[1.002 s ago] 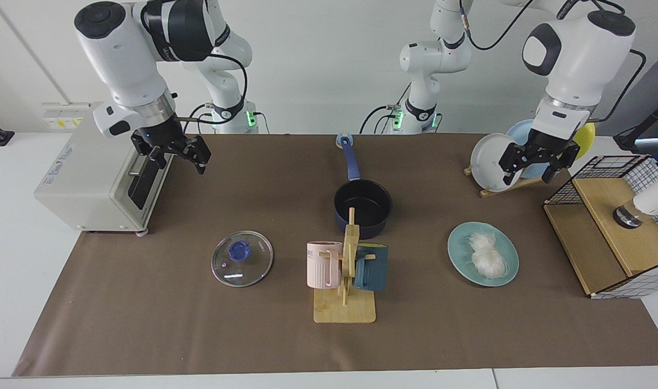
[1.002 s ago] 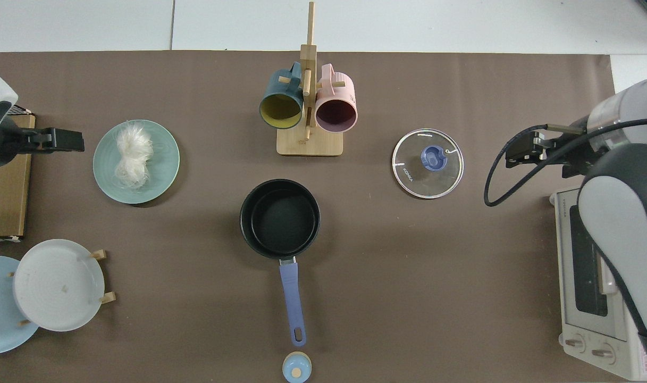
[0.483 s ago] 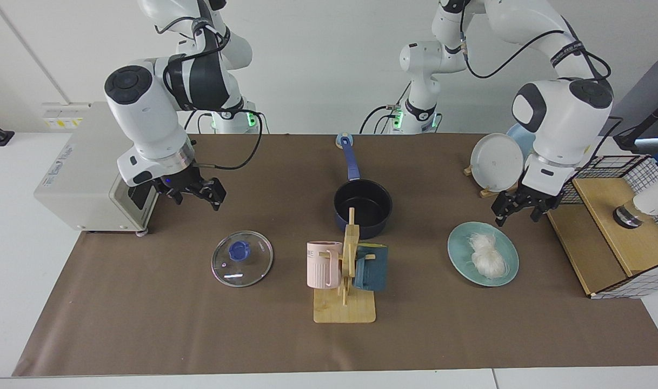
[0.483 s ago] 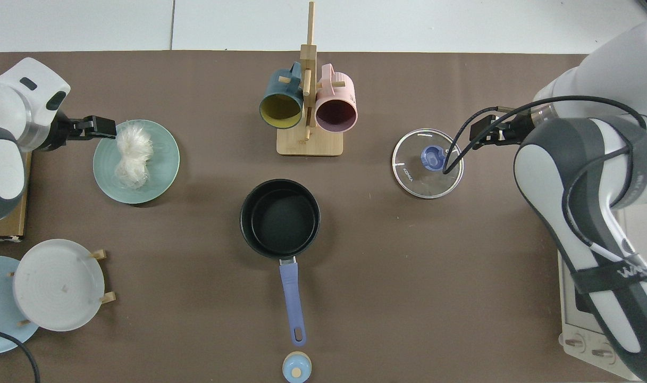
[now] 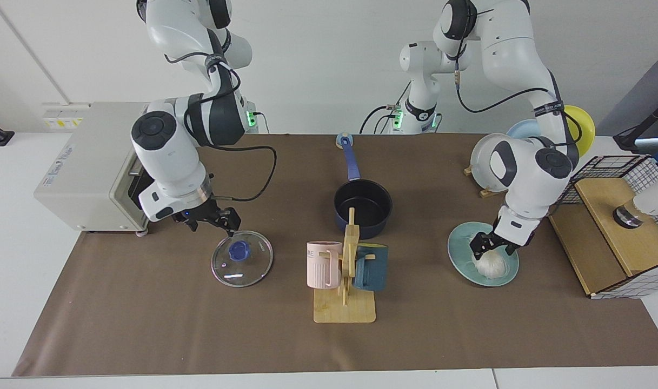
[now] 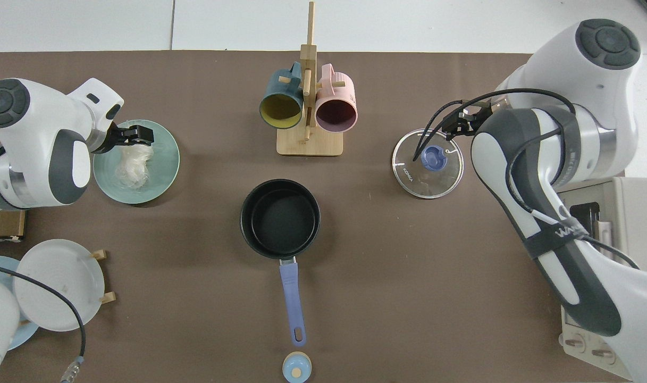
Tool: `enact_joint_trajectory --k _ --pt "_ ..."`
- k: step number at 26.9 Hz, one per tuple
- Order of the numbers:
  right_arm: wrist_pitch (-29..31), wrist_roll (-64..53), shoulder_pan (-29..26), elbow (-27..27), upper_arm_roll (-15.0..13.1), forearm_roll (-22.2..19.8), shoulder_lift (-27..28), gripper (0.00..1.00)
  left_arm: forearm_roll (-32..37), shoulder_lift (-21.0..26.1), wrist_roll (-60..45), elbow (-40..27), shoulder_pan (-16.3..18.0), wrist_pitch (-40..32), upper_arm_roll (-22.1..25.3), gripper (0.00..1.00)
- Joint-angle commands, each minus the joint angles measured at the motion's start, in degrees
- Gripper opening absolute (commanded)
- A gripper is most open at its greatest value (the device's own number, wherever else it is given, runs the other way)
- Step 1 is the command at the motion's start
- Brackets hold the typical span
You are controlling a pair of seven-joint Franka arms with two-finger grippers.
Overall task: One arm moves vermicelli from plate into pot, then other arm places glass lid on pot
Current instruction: 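Grasp the vermicelli with the left gripper while the right gripper grasps the lid, then lift the vermicelli with the left gripper and carry it over the saucepan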
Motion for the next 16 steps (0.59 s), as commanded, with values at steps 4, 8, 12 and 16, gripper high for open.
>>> enact_joint_trajectory --k 4,8,12,16 --pt "4.5 1.4 0.6 2.1 0.3 -1.0 5.6 1.00 1.0 1.6 -1.6 -2.0 -0.6 5.2 0.5 1.00" --pt "5.8 2.1 1.1 2.1 0.3 -1.5 6.8 1.00 0.9 1.2 -1.8 -4.4 -0.6 5.0 0.5 1.00" --pt "7.5 2.2 0.8 1.8 0.4 -2.2 8.4 1.00 0.9 1.1 -2.9 -4.6 -0.6 5.1 0.5 1.00" --pt "9.1 3.1 1.0 1.5 0.4 -2.2 9.0 1.00 1.0 1.2 -2.7 -4.5 -0.7 5.1 0.5 0.93"
